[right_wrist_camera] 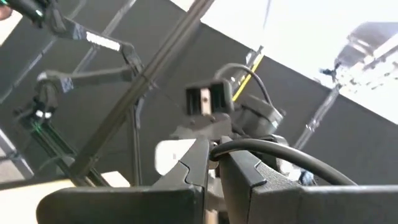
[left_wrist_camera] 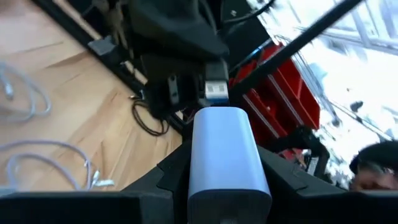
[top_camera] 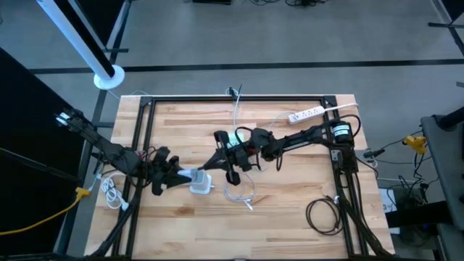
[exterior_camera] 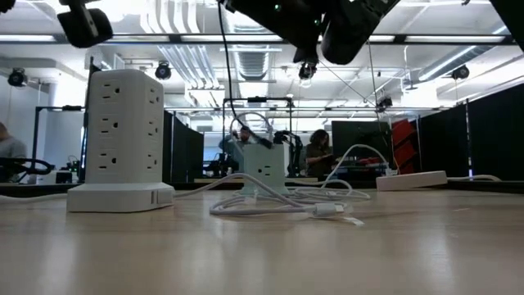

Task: Insert USB
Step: Insert the top black charger cable into the white charger adapter

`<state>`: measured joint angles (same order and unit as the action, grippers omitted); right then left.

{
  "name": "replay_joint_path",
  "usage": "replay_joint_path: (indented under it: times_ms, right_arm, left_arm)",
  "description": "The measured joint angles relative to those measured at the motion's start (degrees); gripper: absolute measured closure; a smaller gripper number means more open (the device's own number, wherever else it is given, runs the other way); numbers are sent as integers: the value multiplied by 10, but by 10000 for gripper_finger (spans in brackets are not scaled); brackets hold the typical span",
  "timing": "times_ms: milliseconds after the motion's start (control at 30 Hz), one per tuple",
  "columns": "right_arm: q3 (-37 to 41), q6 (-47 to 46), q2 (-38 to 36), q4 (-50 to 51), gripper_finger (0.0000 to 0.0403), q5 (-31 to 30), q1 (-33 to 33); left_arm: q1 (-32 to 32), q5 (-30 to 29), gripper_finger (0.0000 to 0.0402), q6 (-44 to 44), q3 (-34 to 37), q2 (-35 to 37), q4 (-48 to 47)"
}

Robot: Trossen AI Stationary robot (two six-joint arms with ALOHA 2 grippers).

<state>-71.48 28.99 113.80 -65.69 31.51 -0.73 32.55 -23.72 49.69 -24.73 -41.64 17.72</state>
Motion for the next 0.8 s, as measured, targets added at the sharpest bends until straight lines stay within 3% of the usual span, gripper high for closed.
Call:
replay_joint_path:
  times_ms: [800]
  right_arm:
    - [-61, 100, 34, 31, 389, 7, 14]
  left_arm:
    - [0, 14, 284, -45, 0, 9, 1]
